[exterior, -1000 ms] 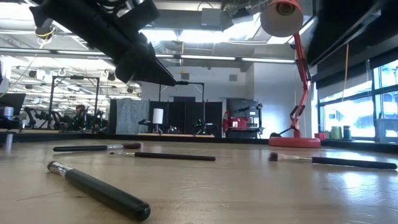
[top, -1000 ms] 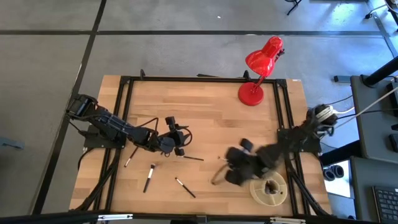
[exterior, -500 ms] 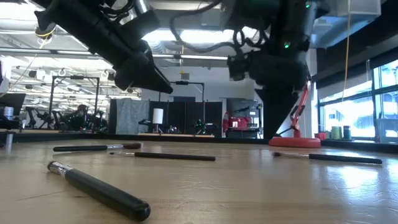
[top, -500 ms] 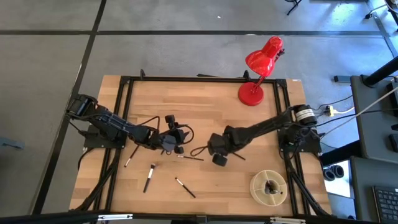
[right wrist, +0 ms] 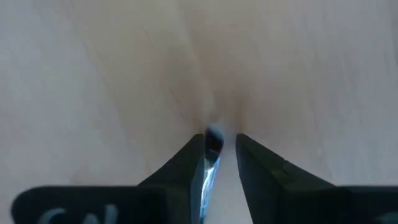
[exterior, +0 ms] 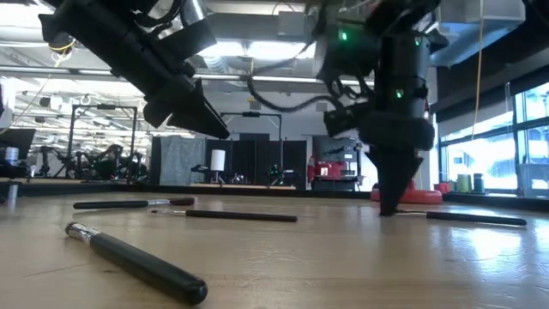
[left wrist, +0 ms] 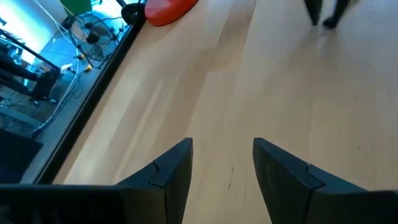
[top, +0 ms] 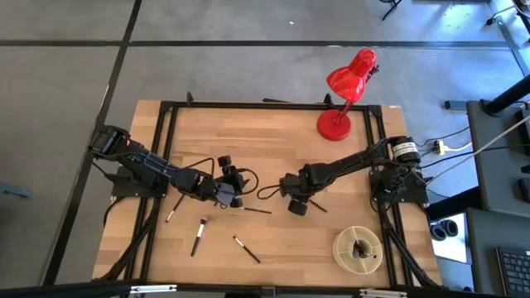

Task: Put items in baskets/containers
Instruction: Put the black eyeshadow brush into the yellow pen organizer

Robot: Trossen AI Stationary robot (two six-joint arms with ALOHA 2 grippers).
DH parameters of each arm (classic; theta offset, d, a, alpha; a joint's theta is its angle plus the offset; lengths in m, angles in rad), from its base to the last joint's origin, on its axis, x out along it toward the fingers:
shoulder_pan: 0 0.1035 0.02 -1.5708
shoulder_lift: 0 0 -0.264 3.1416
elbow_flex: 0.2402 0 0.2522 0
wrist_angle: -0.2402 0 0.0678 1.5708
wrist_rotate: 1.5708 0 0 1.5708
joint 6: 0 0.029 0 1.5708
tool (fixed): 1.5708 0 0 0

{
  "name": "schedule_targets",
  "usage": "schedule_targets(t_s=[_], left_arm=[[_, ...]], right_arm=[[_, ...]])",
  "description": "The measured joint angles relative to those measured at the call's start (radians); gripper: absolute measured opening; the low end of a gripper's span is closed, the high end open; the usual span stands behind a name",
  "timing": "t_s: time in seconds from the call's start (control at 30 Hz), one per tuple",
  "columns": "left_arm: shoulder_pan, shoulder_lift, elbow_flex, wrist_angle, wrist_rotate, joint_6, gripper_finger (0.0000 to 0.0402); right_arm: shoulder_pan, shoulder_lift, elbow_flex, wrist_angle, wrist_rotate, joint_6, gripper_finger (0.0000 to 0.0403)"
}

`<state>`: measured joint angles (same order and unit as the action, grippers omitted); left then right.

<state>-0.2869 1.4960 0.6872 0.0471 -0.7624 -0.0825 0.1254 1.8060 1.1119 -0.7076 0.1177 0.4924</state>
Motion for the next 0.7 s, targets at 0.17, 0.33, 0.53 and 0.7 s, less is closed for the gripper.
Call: schedule_targets(t_s=[0.17, 0.33, 0.53, 0.7], left_arm=[[-0.008, 0.000, 0.000, 0.001, -0.001, -0.001, 0.0164], [0.003, 0.000, 0.000, 0.001, -0.002, -0.001, 0.0164], [0.003, 0.000, 0.000, 0.001, -0.003, 0.014, 0.0164], [0.003, 0.000, 0.000, -0.001, -0.003, 0.020, 0.0164]], right_arm=[[-0.040, -0.006, -0.072, 0.113, -0.036, -0.012, 0.0095], [-0.060, -0.006, -0.087, 0.137, -0.106, 0.000, 0.0063], [-0.059, -0.006, -0.085, 0.121, -0.133, 0.058, 0.0008], [0.010, -0.039, -0.045, 0.064, -0.019, 0.117, 0.0003]])
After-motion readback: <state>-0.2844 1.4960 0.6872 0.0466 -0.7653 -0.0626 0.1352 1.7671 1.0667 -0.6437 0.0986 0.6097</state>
